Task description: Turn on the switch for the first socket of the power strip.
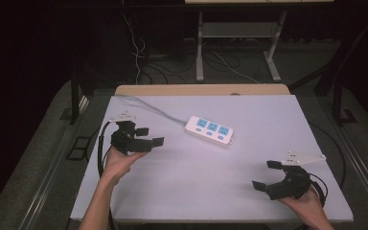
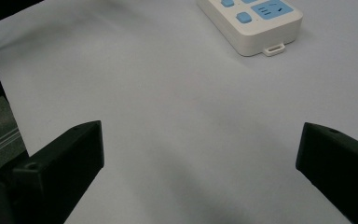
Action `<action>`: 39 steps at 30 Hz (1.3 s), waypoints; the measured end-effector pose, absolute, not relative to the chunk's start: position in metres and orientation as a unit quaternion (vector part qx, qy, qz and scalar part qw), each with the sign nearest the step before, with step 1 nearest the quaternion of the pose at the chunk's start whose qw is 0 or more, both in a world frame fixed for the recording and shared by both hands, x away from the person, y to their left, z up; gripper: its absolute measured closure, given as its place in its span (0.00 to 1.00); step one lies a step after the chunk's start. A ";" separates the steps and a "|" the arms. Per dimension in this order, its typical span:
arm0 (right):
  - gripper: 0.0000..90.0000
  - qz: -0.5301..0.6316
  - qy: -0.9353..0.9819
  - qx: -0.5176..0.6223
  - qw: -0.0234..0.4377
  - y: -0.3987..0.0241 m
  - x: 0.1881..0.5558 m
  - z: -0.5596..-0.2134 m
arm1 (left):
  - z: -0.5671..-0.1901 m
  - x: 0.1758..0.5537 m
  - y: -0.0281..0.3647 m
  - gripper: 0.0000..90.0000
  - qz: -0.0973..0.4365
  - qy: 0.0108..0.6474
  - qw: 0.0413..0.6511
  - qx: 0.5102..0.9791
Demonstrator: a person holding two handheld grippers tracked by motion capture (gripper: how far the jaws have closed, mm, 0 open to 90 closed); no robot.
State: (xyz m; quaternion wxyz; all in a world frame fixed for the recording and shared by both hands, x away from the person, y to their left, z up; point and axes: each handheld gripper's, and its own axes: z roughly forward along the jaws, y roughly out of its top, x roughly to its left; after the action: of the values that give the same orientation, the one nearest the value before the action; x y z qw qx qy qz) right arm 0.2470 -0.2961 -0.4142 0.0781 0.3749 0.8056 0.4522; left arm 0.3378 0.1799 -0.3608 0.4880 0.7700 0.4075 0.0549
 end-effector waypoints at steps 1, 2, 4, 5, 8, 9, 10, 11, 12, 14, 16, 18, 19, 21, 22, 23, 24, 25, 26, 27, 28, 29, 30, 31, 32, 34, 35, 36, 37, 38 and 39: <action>0.00 0.452 0.806 0.375 0.078 -0.296 0.247 -0.414 | -0.362 0.336 0.180 0.13 0.056 0.408 0.489 0.769; 0.00 0.452 0.806 0.375 0.078 -0.296 0.247 -0.414 | -0.362 0.334 0.180 0.11 0.057 0.408 0.489 0.769; 0.01 0.451 0.806 0.374 0.078 -0.296 0.247 -0.414 | -0.364 0.330 0.181 0.09 0.059 0.409 0.488 0.768; 0.00 0.451 0.806 0.374 0.078 -0.296 0.247 -0.415 | -0.364 0.328 0.181 0.08 0.060 0.408 0.489 0.769; 0.01 0.451 0.807 0.374 0.078 -0.295 0.247 -0.415 | -0.367 0.323 0.180 0.02 0.065 0.411 0.488 0.767; 0.00 0.451 0.807 0.375 0.078 -0.295 0.247 -0.415 | -0.367 0.321 0.180 0.00 0.067 0.412 0.488 0.767; 0.01 0.449 0.807 0.375 0.077 -0.295 0.247 -0.415 | -0.368 0.319 0.180 0.00 0.070 0.410 0.490 0.766; 0.01 0.449 0.807 0.375 0.077 -0.295 0.247 -0.415 | -0.369 0.317 0.181 0.00 0.071 0.409 0.491 0.765; 0.00 0.449 0.807 0.376 0.076 -0.294 0.247 -0.415 | -0.370 0.315 0.180 0.00 0.073 0.410 0.492 0.764; 0.01 0.449 0.807 0.375 0.076 -0.294 0.247 -0.415 | -0.373 0.310 0.181 0.00 0.076 0.409 0.493 0.764; 0.00 0.449 0.808 0.374 0.076 -0.294 0.247 -0.415 | -0.376 0.306 0.181 0.00 0.076 0.407 0.498 0.762; 0.01 0.450 0.807 0.374 0.076 -0.294 0.247 -0.415 | -0.380 0.301 0.181 0.00 0.076 0.406 0.500 0.761; 0.00 0.450 0.808 0.374 0.076 -0.294 0.247 -0.415 | -0.382 0.298 0.182 0.00 0.077 0.404 0.500 0.762; 0.01 0.450 0.808 0.373 0.076 -0.294 0.247 -0.416 | -0.386 0.294 0.182 0.00 0.076 0.404 0.502 0.761; 0.01 0.450 0.808 0.373 0.076 -0.294 0.247 -0.416 | -0.388 0.292 0.182 0.00 0.075 0.403 0.504 0.760; 0.00 0.450 0.808 0.372 0.076 -0.293 0.247 -0.416 | -0.390 0.290 0.181 0.00 0.075 0.404 0.505 0.759; 0.00 0.449 0.809 0.372 0.076 -0.293 0.247 -0.416 | -0.392 0.288 0.181 0.00 0.074 0.403 0.505 0.760; 0.01 0.449 0.809 0.372 0.075 -0.293 0.247 -0.416 | -0.394 0.286 0.181 0.00 0.073 0.403 0.506 0.760; 0.00 0.449 0.808 0.373 0.074 -0.293 0.247 -0.416 | -0.396 0.284 0.181 0.00 0.072 0.402 0.505 0.761; 0.01 0.448 0.809 0.373 0.074 -0.292 0.247 -0.416 | -0.398 0.282 0.181 0.00 0.072 0.402 0.504 0.761; 0.00 0.448 0.809 0.373 0.074 -0.292 0.247 -0.416 | -0.400 0.280 0.180 0.00 0.071 0.401 0.505 0.761; 0.00 0.448 0.809 0.373 0.074 -0.292 0.247 -0.416 | -0.401 0.279 0.180 0.00 0.071 0.400 0.505 0.761; 0.01 0.448 0.809 0.373 0.074 -0.292 0.247 -0.416 | -0.403 0.277 0.180 0.00 0.070 0.400 0.506 0.761; 0.01 0.448 0.809 0.373 0.074 -0.292 0.247 -0.416 | -0.404 0.276 0.179 0.00 0.069 0.400 0.505 0.761; 0.00 0.448 0.809 0.373 0.074 -0.292 0.247 -0.416 | -0.406 0.274 0.179 0.00 0.070 0.400 0.506 0.761; 0.01 0.449 0.808 0.374 0.073 -0.292 0.247 -0.416 | -0.408 0.271 0.179 0.00 0.069 0.397 0.505 0.763; 0.00 0.449 0.808 0.374 0.073 -0.292 0.247 -0.416 | -0.410 0.270 0.179 0.00 0.069 0.398 0.505 0.763; 0.00 0.449 0.808 0.374 0.073 -0.292 0.247 -0.416 | -0.411 0.268 0.178 0.00 0.070 0.396 0.505 0.764; 0.01 0.449 0.808 0.375 0.072 -0.292 0.247 -0.416 | -0.412 0.267 0.178 0.00 0.071 0.395 0.505 0.764; 0.00 0.449 0.808 0.375 0.072 -0.292 0.247 -0.416 | -0.413 0.265 0.178 0.00 0.072 0.394 0.505 0.765; 0.00 0.450 0.808 0.375 0.072 -0.292 0.247 -0.416 | -0.414 0.264 0.177 0.00 0.072 0.395 0.507 0.763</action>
State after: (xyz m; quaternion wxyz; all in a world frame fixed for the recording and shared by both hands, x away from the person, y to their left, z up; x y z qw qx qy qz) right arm 0.2470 -0.2916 -0.4163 0.0718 0.3749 0.8075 0.4496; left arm 0.2636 0.1772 -0.4139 0.5067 0.7627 0.3953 0.0721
